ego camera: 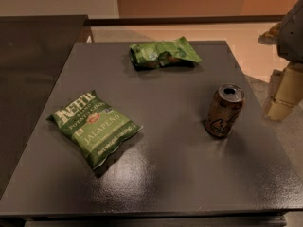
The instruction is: Pick orange can
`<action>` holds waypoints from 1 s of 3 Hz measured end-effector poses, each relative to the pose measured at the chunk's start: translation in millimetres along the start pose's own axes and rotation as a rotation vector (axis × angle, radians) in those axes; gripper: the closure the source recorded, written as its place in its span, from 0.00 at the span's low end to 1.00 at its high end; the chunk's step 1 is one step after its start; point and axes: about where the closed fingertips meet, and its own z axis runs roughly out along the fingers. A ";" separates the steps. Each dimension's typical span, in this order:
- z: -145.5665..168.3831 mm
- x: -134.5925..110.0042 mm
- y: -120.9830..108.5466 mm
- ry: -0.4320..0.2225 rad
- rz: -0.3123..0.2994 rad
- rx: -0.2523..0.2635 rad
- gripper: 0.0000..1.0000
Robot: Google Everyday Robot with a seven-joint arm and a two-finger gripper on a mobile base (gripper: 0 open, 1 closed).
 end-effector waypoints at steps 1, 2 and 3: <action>0.0 0.0 0.0 0.000 0.000 0.000 0.00; 2.5 0.9 -3.6 -0.010 0.017 0.009 0.00; 17.3 3.6 -9.4 -0.051 0.047 -0.005 0.00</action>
Offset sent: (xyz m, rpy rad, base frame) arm 0.0088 -0.0046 -0.0094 0.0272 0.0027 -0.0330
